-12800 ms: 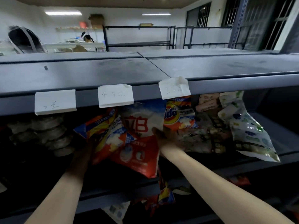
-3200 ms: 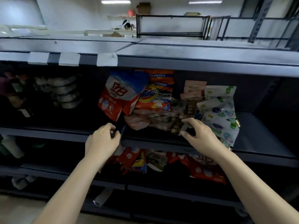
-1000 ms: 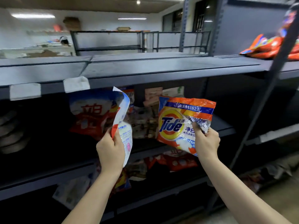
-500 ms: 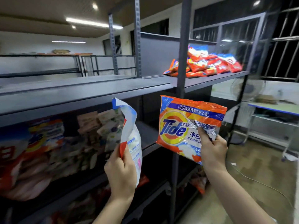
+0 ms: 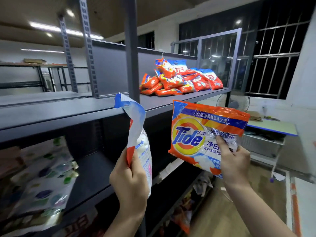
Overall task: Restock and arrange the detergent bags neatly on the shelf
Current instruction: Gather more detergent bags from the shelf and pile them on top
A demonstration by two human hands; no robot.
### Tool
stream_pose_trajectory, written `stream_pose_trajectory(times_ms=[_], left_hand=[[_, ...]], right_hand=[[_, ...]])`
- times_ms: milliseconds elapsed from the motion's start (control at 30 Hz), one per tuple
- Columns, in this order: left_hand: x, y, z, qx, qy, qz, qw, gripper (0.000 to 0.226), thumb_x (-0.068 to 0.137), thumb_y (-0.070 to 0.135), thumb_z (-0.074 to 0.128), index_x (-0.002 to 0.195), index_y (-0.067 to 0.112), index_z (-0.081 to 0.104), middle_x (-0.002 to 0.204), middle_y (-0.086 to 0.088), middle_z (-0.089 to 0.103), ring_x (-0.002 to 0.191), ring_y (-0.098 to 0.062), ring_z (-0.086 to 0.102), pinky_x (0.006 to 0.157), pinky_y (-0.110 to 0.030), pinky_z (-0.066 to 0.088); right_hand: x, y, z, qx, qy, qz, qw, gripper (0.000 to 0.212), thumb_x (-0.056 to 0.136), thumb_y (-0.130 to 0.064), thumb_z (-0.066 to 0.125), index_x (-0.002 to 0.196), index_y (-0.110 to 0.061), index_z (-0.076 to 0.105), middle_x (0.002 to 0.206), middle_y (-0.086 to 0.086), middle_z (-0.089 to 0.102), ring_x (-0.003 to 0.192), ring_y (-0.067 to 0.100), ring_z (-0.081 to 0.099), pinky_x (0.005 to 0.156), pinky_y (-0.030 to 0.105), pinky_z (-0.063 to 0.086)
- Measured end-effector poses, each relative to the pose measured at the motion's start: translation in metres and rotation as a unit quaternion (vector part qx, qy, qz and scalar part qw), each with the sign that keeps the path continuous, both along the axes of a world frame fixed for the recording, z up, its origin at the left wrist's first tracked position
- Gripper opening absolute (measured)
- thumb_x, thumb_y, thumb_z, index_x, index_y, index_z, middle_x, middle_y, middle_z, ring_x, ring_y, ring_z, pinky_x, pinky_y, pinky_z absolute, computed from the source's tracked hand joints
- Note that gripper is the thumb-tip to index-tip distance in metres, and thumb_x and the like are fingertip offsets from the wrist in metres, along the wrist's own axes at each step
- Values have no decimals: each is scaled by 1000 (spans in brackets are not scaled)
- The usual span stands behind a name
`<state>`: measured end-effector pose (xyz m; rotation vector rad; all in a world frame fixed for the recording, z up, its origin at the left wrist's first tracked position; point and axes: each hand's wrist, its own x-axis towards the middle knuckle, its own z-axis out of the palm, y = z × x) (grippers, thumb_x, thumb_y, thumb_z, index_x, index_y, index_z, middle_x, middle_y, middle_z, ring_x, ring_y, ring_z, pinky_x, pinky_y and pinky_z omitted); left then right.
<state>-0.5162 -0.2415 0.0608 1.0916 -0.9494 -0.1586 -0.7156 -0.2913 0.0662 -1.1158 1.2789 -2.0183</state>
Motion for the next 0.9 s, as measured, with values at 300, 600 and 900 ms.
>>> stream_pose_trajectory(times_ms=[300,600,900], left_hand=[[-95,-98,33,-44,6,-1,999,35,90,34,40,86,12,67,69,12,63,67,-1,58,62,-10,41],[-149,-217,78,-120,-18,38,992,53,87,46,32,93,7,67,72,2,60,65,-16,54,60,-23,34],[-188,-359,117,-153,-19,99,983,47,92,36,38,98,-1,67,84,-22,68,65,-17,44,60,-23,26]], right_hand=[[-99,-76,17,3,12,-30,999,17,87,-33,68,78,-19,70,76,3,75,70,24,73,72,53,58],[-165,-172,39,-34,36,-37,998,19,87,-36,66,72,-24,68,71,0,74,67,21,72,72,51,58],[-223,-307,74,-95,47,-24,994,20,89,-27,65,70,-27,69,69,-4,73,65,15,72,61,33,55]])
